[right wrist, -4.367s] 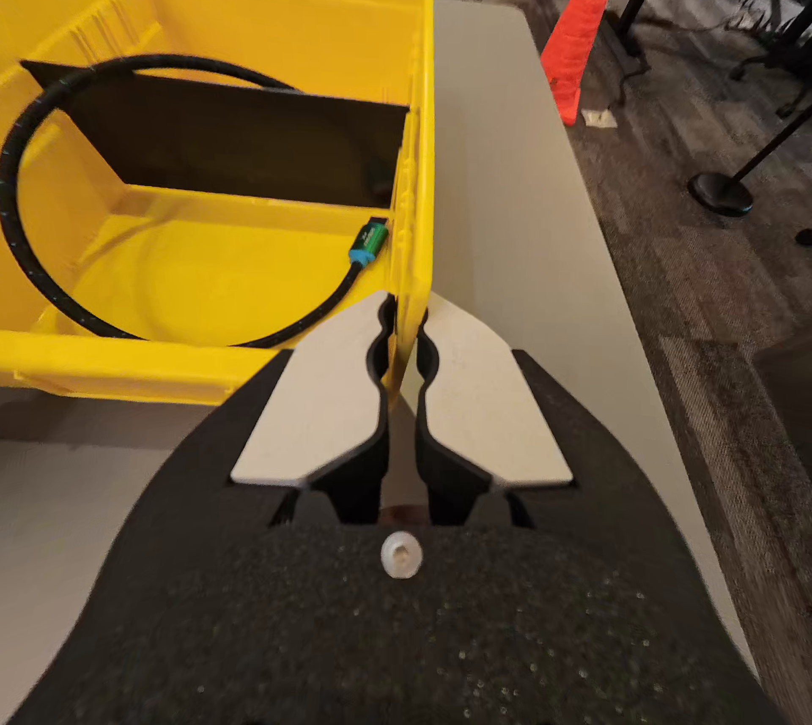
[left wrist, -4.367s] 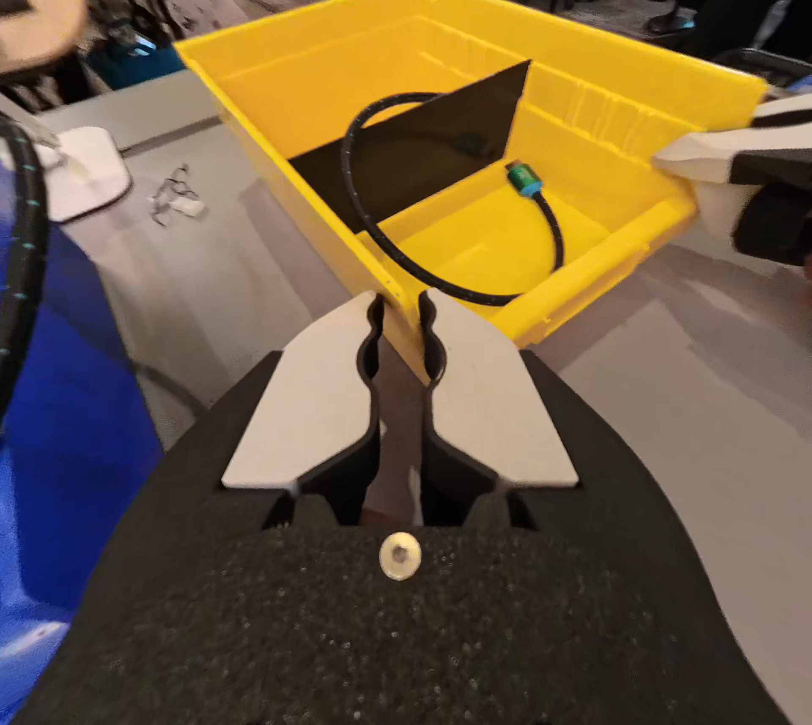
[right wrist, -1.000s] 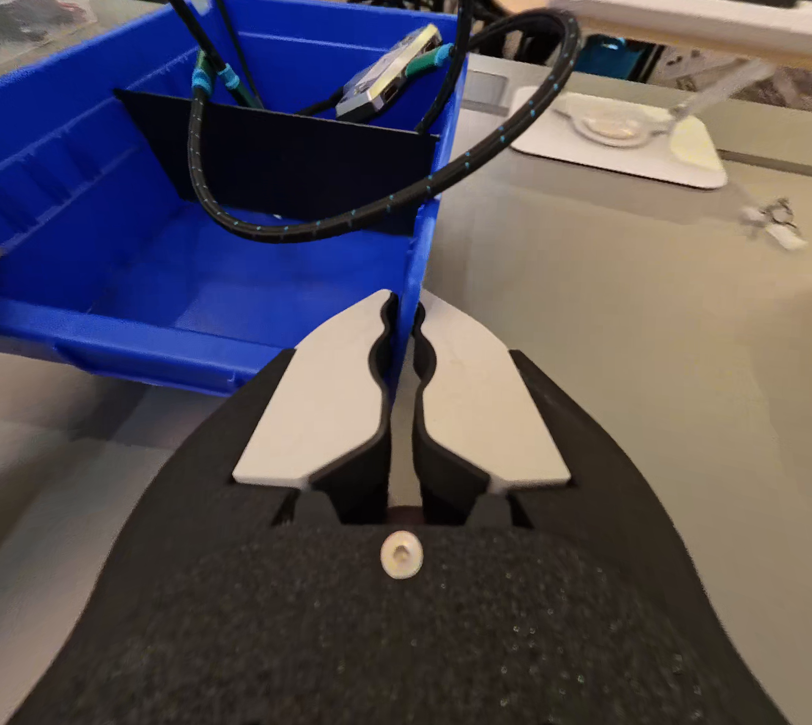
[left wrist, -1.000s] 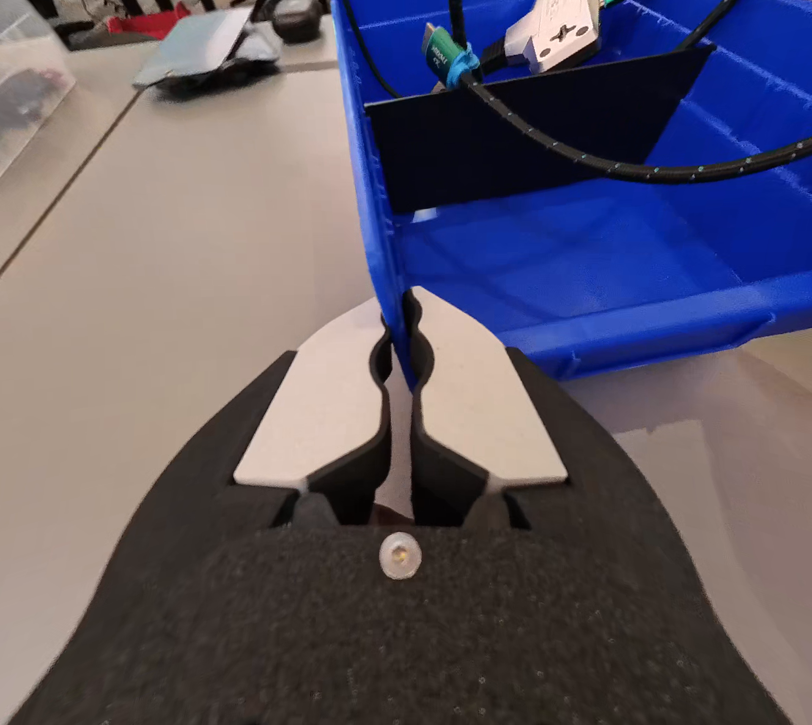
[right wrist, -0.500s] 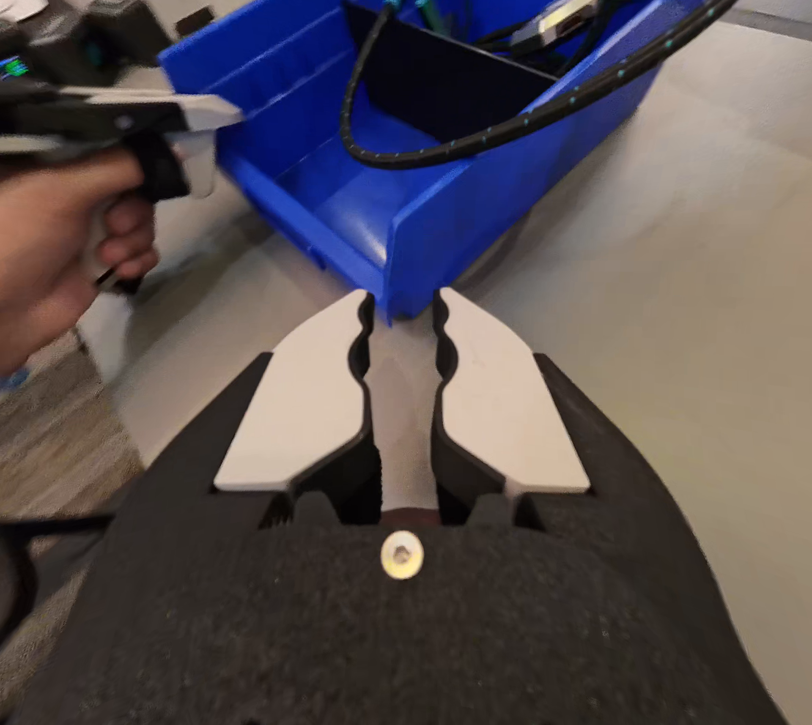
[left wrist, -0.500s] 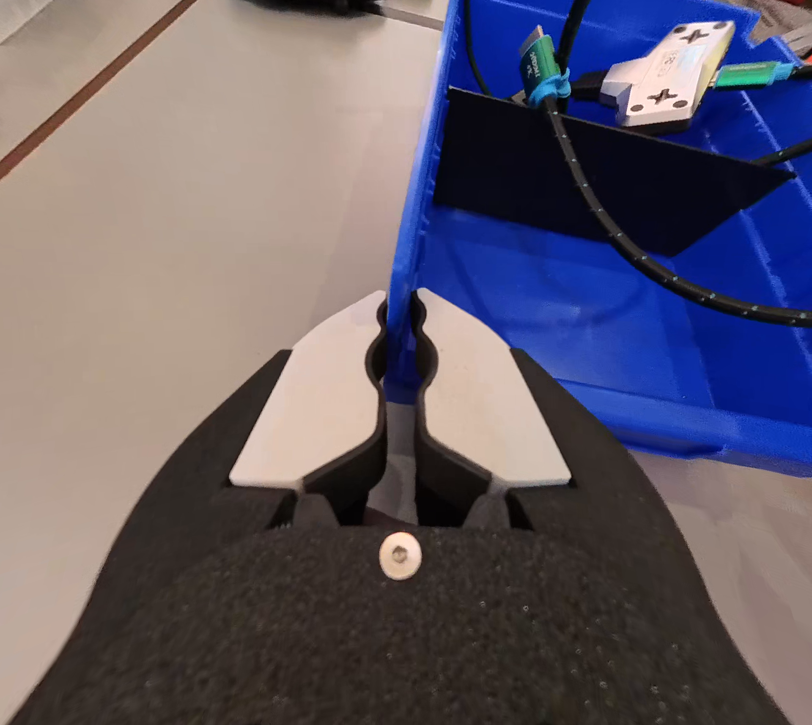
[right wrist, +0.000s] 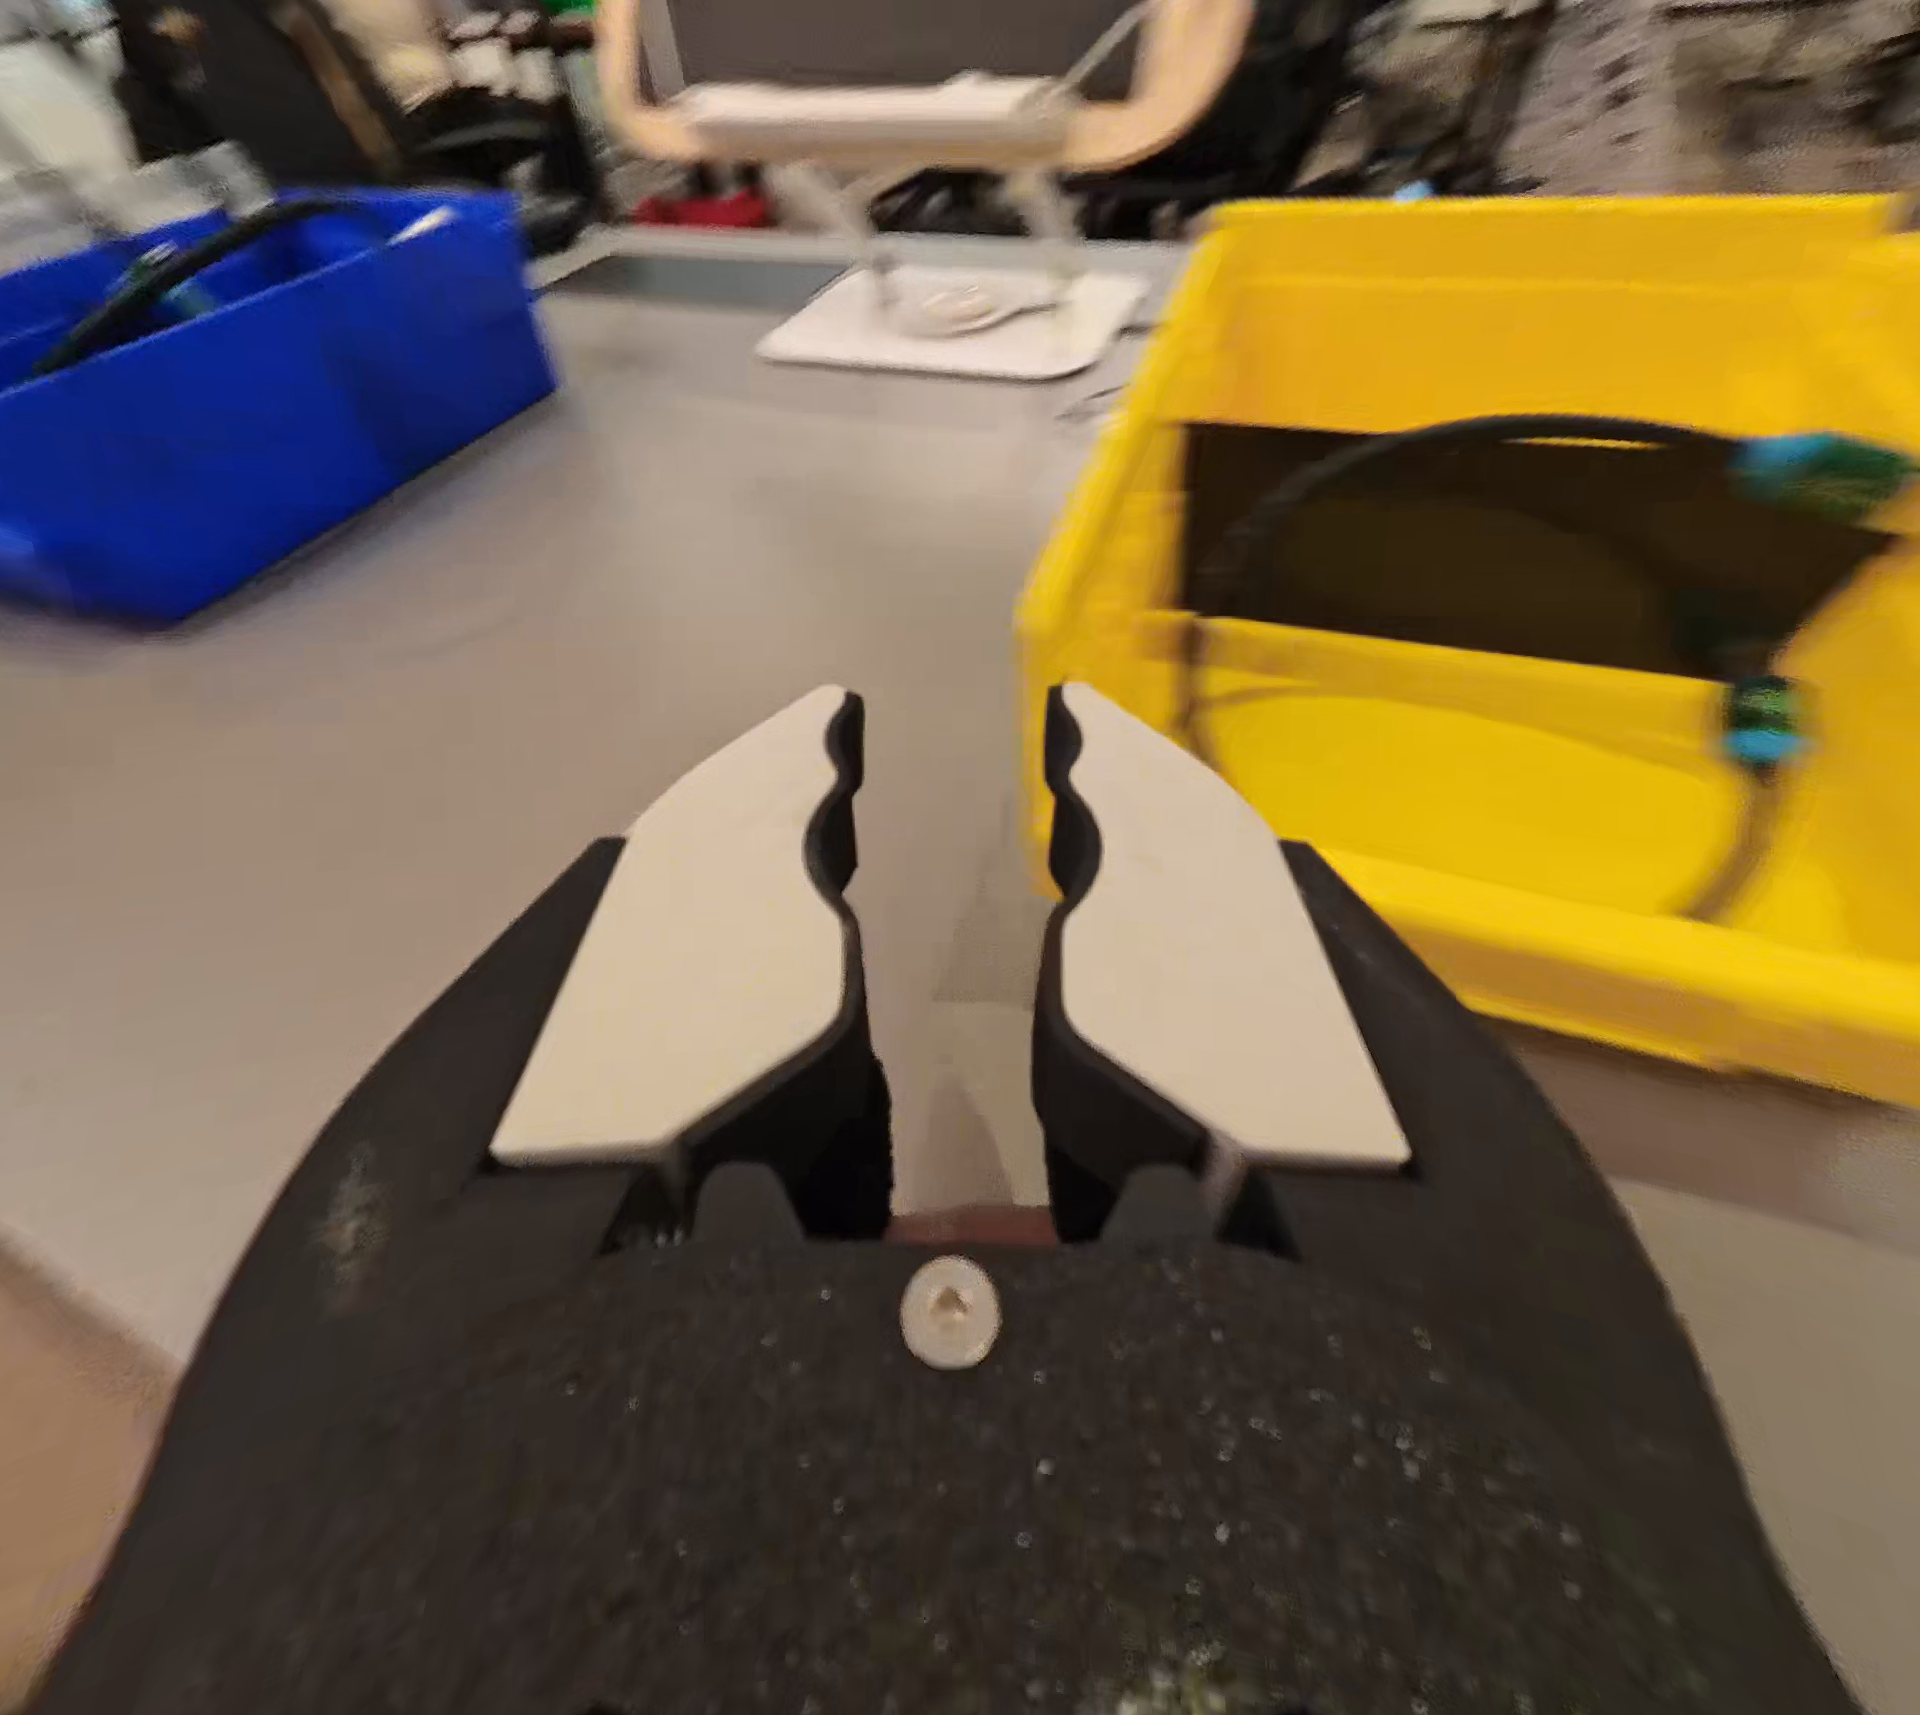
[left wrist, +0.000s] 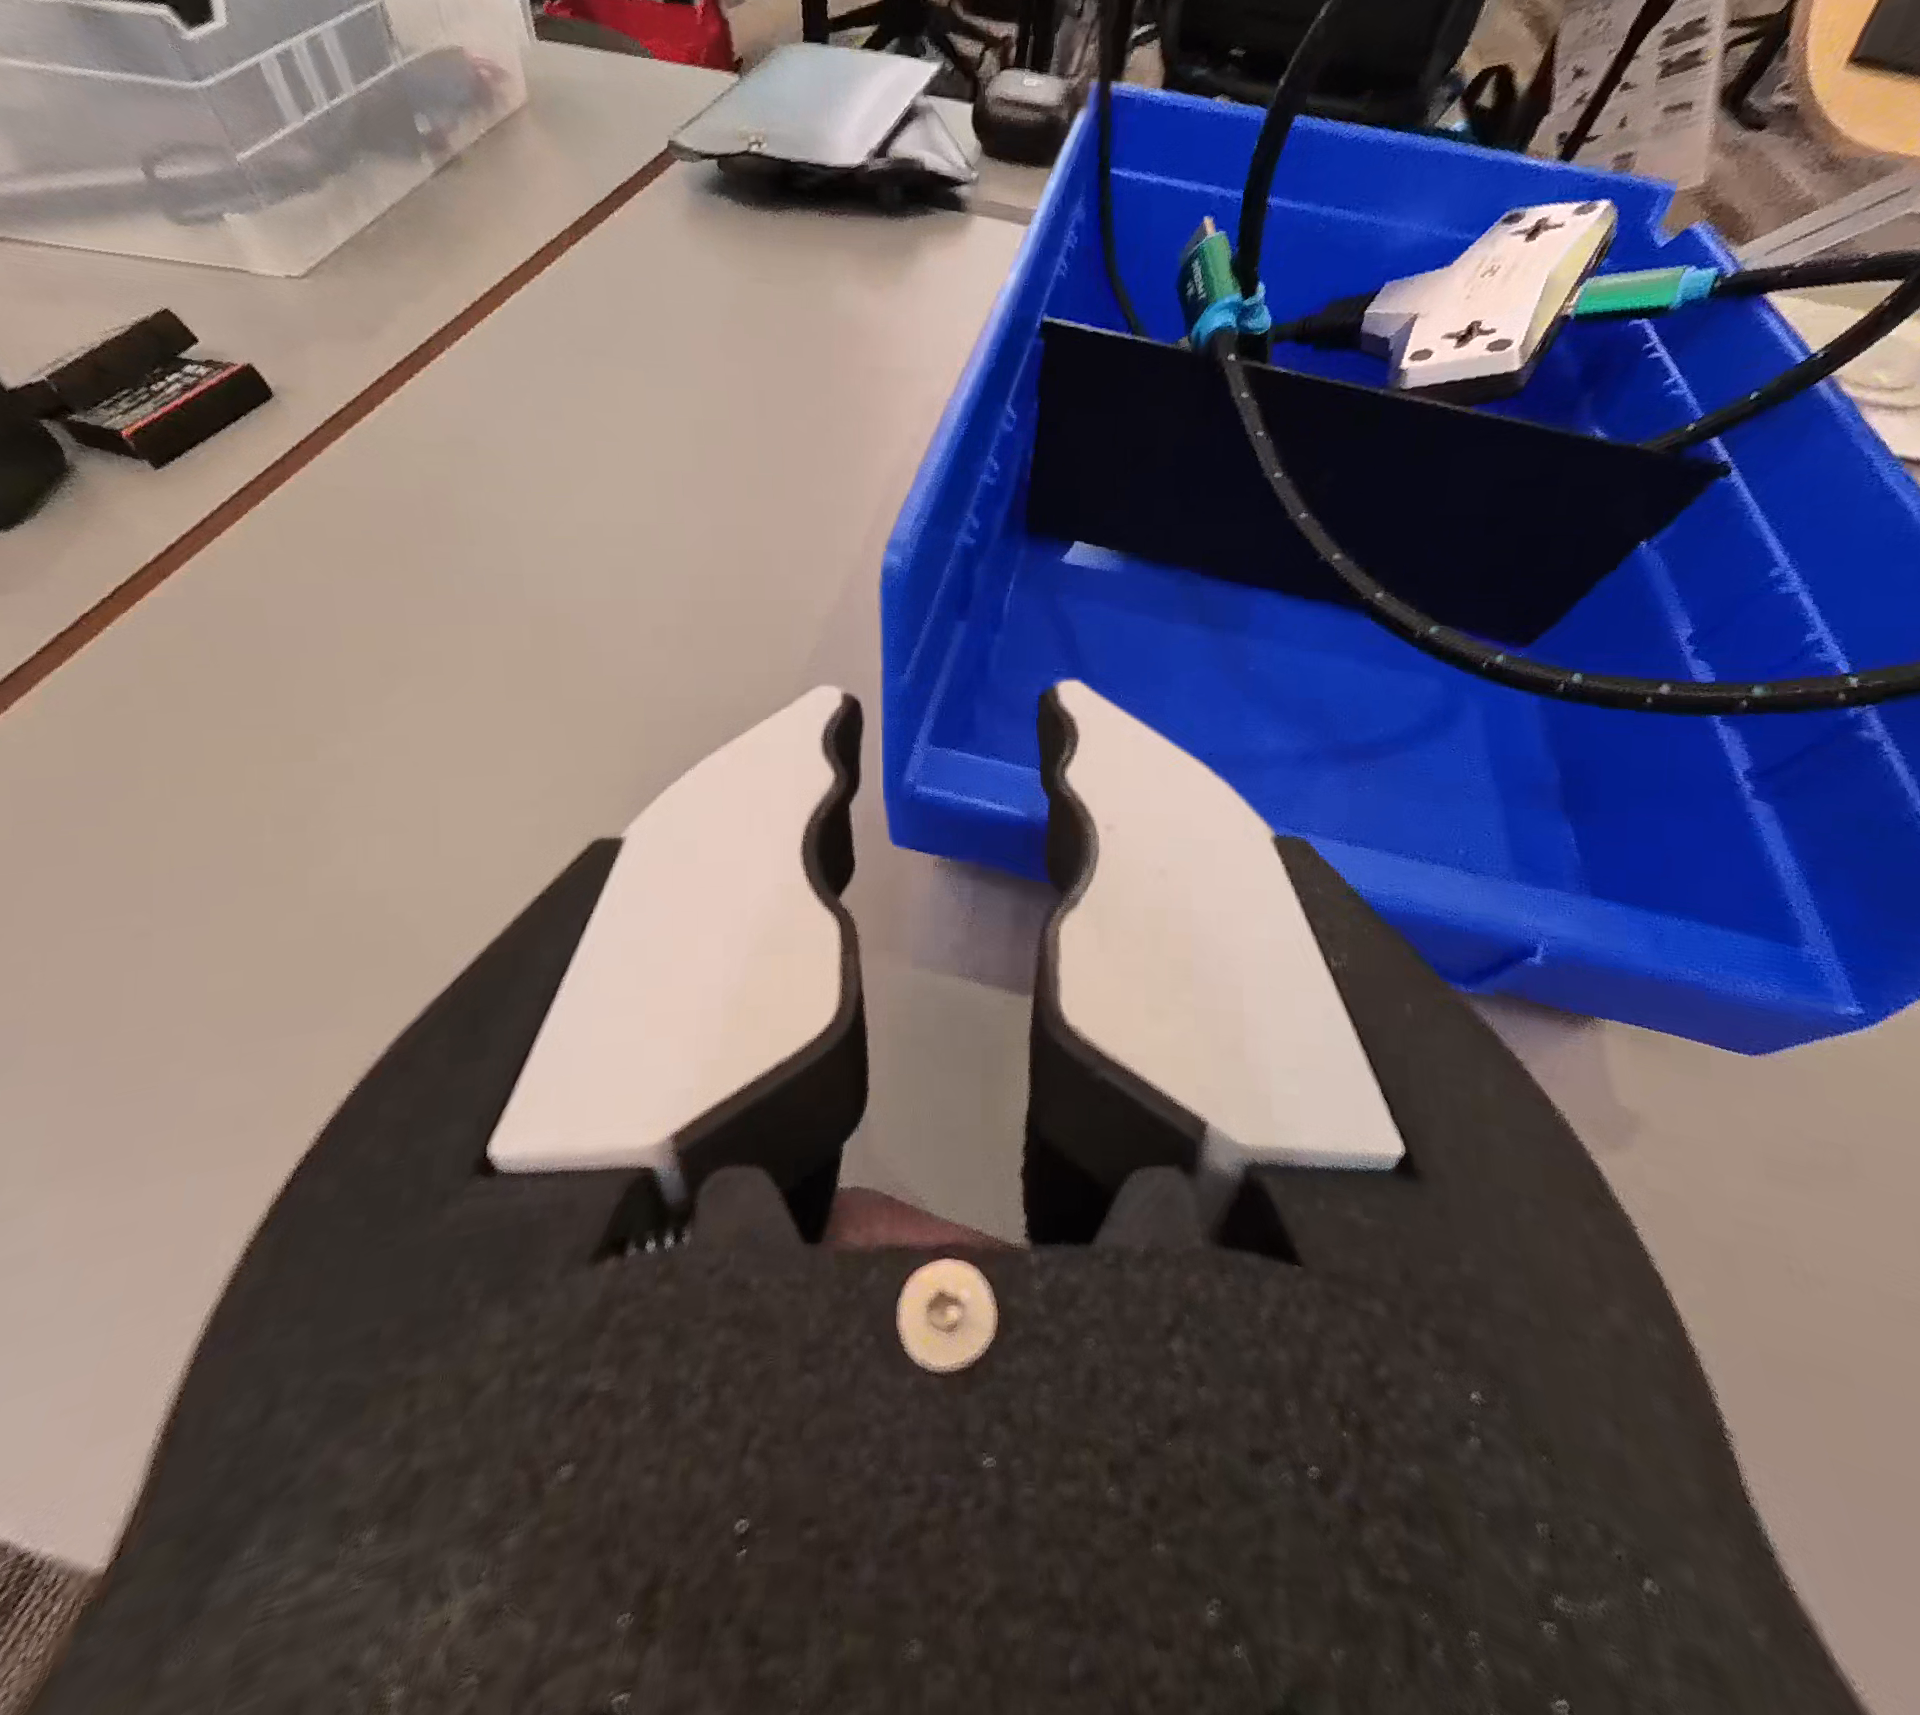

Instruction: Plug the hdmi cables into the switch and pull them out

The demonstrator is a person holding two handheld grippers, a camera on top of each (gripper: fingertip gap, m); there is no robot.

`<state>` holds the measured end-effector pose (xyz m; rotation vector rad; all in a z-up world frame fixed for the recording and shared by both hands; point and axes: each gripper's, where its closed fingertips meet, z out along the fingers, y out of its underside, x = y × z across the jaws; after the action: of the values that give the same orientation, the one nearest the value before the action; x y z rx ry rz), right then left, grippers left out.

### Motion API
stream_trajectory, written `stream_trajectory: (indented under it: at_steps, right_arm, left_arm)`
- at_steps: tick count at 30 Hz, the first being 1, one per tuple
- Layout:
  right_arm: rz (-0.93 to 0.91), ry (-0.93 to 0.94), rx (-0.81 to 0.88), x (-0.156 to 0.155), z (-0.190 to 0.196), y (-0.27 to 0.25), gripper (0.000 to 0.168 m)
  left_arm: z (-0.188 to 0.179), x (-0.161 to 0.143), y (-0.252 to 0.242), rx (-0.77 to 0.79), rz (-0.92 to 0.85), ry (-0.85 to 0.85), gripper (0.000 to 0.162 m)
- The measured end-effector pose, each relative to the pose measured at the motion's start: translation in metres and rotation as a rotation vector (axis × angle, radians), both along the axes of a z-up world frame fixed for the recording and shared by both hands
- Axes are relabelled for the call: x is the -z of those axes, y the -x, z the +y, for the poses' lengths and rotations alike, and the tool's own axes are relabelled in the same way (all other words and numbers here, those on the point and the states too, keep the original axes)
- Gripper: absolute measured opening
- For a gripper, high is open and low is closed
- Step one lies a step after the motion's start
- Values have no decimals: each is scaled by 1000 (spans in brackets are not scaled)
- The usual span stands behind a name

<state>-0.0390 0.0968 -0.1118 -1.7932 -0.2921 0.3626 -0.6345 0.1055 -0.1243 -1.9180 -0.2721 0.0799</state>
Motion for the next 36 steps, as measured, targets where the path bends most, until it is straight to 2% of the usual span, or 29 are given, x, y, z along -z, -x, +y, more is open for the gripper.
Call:
stream_trajectory:
  at_steps: [2,5,7,11,14,20,25,36]
  right_arm:
    - [34,-24,125,-5,5,-45,32]
    - [87,-6,201,-4,11,-84,34]
    - [88,28,205,5,13,-94,34]
    - [69,62,170,14,17,-86,35]
    - [-1,38,194,11,21,-86,35]
    - [96,75,158,15,24,-77,35]
    - [94,98,147,20,26,-73,33]
    - [81,136,88,27,26,-55,30]
  left_arm:
    - [-7,0,-6,-11,35,39,36]
    - [-26,-16,-16,-74,160,54,34]
    - [-32,-12,-54,35,202,66,34]
    - [-32,26,-149,353,160,134,31]
    - [-22,14,-178,447,168,52,28]
    - [-23,33,-185,503,-22,125,31]
    - [-29,33,-177,472,24,130,32]
    - [-25,37,-173,458,-32,149,32]
